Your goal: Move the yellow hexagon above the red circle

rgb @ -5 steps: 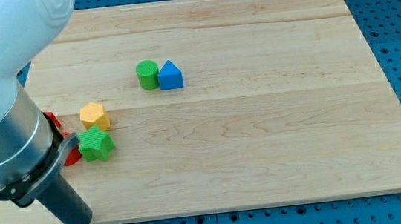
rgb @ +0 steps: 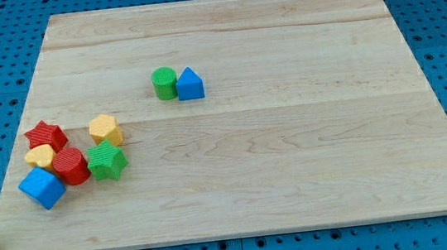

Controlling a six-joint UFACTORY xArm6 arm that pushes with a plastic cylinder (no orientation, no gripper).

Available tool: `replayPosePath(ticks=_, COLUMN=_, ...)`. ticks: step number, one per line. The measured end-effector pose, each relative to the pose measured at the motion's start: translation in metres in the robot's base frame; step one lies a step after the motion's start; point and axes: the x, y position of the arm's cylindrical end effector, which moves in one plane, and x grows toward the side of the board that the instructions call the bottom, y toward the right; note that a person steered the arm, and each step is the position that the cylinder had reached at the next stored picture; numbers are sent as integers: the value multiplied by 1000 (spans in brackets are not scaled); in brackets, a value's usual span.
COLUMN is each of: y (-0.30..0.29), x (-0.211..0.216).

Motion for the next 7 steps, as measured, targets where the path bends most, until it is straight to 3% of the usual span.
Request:
replayPosePath(ticks=2, y=107, x=-88)
replayPosePath(ticks=3, y=118, x=-124)
replayPosePath(ticks=4, y=112, x=-132)
replayPosePath(ticks=6, y=166, x=-157)
replayPosePath(ticks=7, y=165, x=-168)
